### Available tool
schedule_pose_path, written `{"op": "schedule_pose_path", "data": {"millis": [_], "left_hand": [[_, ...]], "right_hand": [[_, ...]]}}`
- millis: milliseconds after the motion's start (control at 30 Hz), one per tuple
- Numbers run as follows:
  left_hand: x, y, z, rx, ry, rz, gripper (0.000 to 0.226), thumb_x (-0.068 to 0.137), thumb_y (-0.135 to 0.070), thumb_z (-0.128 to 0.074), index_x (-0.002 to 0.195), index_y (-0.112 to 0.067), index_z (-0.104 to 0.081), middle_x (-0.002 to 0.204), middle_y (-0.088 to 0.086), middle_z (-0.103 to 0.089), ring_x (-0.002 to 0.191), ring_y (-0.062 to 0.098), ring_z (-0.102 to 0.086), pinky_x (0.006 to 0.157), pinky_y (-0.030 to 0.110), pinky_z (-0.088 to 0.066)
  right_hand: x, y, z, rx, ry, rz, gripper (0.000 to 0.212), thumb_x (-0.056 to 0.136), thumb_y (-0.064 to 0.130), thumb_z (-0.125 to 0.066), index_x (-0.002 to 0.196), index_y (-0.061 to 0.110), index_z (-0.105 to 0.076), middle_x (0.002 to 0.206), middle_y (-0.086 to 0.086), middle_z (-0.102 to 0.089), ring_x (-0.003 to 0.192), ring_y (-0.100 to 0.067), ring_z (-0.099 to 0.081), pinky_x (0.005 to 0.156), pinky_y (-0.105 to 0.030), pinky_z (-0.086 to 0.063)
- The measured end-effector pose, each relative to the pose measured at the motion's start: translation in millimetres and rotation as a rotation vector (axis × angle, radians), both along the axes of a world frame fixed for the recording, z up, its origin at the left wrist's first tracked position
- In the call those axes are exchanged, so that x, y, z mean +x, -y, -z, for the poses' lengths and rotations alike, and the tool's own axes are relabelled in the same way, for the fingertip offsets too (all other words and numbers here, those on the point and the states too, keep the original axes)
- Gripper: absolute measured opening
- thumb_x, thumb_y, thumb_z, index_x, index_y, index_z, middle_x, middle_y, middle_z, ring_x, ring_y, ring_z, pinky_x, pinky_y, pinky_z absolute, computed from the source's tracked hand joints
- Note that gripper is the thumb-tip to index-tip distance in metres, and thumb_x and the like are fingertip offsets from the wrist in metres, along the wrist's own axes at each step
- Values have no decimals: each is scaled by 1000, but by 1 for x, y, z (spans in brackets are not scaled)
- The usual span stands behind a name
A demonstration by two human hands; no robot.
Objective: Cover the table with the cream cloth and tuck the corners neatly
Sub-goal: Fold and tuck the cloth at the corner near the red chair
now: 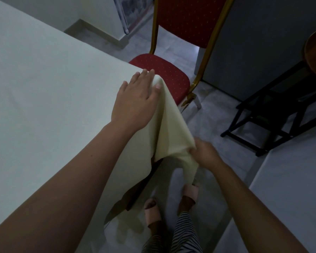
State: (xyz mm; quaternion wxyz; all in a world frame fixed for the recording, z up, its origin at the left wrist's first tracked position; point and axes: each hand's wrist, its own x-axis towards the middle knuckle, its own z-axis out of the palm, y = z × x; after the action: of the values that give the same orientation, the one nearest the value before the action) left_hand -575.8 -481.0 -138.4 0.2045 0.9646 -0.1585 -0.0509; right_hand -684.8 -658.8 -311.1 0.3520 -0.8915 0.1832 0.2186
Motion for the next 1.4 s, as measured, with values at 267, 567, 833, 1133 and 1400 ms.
{"op": "schedule_pose_path", "data": {"millis": [267, 567, 833, 1133, 1400], "left_hand": [[-1, 0, 0, 12, -13, 8, 51, 102, -40, -22, 151, -25, -20, 159, -3, -19, 147, 12, -10, 119, 36, -4], [0, 0, -1, 12, 10, 11, 51, 102, -41, -23, 151, -25, -21, 158, -2, -21, 147, 13, -12, 119, 36, -6], [-1, 0, 0, 2, 4, 11, 52, 102, -41, -26, 151, -25, -21, 158, -3, -22, 147, 13, -12, 119, 36, -6], [-1, 1, 0, 1, 13, 3, 51, 102, -40, -25, 151, -25, -22, 158, -2, -22, 147, 12, -13, 118, 36, -7], [-2, 1, -1, -1, 14, -7, 51, 102, -41, -26, 150, -26, -23, 158, -4, -22, 147, 11, -13, 118, 35, -7]], "right_hand": [[17, 37, -13, -276, 342, 469, 31, 93, 7, -34, 103, 11, -63, 86, -12, -62, 74, -27, -53, 63, -31, -40], [7, -74, 16, 24, 256, 381, 88, 80, 47, -68, 148, 24, -17, 157, -4, -19, 139, -26, -23, 112, -46, -25], [67, -61, -20, -96, 559, 584, 35, 81, 42, -64, 105, 21, -50, 105, 2, -56, 95, -14, -54, 82, -35, -46], [76, -49, -39, 425, 364, 421, 12, 92, 25, -49, 96, 21, -60, 96, 2, -67, 82, -13, -64, 74, -33, -55], [92, -46, -21, 373, 476, 288, 59, 91, 22, -53, 143, 34, -29, 145, 6, -42, 129, -14, -42, 106, -40, -40]]}}
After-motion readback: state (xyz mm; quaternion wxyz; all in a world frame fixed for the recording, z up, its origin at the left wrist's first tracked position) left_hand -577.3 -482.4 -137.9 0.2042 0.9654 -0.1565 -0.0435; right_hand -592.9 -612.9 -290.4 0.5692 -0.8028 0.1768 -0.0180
